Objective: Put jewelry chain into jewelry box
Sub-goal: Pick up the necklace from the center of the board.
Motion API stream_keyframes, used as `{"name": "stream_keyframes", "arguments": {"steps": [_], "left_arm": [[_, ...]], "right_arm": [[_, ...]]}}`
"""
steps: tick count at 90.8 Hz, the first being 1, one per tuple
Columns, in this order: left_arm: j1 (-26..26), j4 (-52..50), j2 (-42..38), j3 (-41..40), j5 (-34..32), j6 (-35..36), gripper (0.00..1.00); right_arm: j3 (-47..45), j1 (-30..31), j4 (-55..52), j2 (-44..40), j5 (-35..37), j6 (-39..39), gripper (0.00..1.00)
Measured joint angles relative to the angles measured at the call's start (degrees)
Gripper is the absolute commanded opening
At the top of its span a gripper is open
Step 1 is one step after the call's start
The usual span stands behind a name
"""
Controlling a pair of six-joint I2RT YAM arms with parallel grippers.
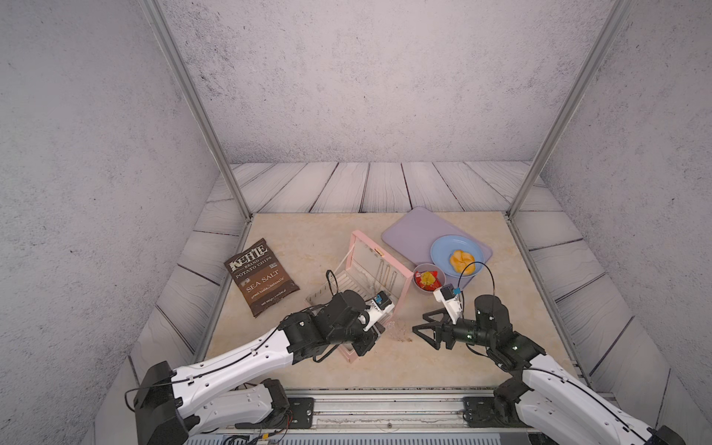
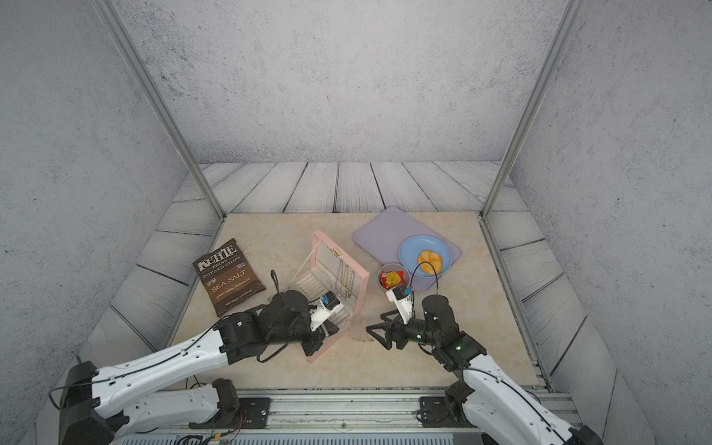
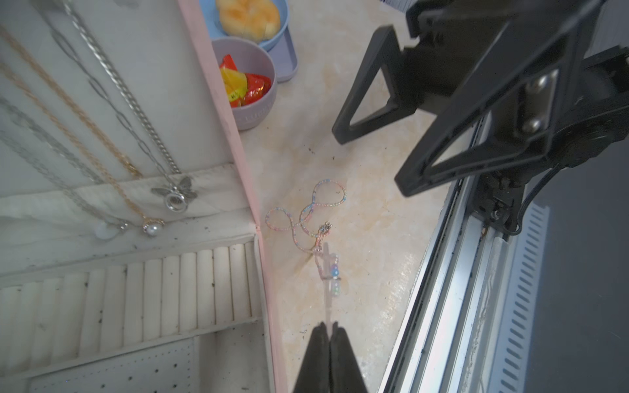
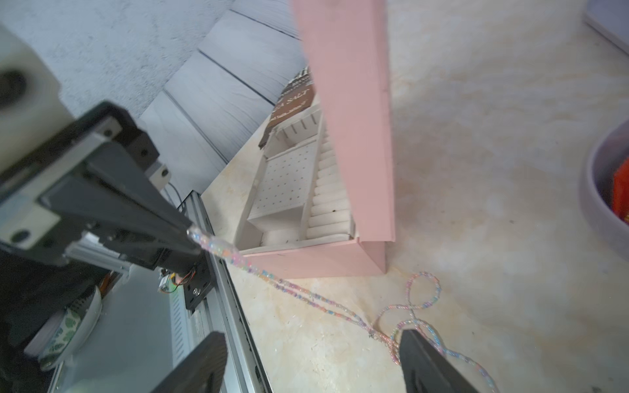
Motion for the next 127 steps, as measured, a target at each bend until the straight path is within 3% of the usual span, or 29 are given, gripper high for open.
{"name": "stream_keyframes", "arguments": {"steps": [17,34,70,79,90,98,116,127], "left_arm": [[0.00,0.92,-4.17,2.36,1.99,2.73,0.00],[0.00,0.98,-4.55,7.21,4.37,4.52,0.00],[0.00,0.35,-2.60,14.71,6.16,6.62,0.00],[0.00,0.17,-1.99,15.15,5.64,7.10,0.00],[0.00,-0.02,-1.95,15.15,5.20,7.34,0.00],[0.00,-0.02,-1.97,15.15,5.40,7.32,0.00],[0.00,0.15,-1.95,15.43,5.55,7.28,0.00],[0.00,0.35,-1.90,15.93,5.55,7.28,0.00]], "right_arm": [[-2.60,3.67,8.02,-0.83,2.45,-7.04,0.83],[-2.62,5.99,16.59,6.25,3.30,-10.80,0.81],[-3.67,13.22,32.20,17.11,3.58,-10.23,0.78],[-5.16,13.88,35.15,17.29,5.95,-8.76,0.70],[-7.54,13.99,36.09,15.28,10.71,-7.50,0.67],[-7.87,13.99,35.47,13.31,11.98,-7.52,0.72],[-6.36,14.21,34.99,12.96,8.28,-7.87,0.74],[-5.33,14.88,35.47,15.02,6.47,-8.24,0.71]]}}
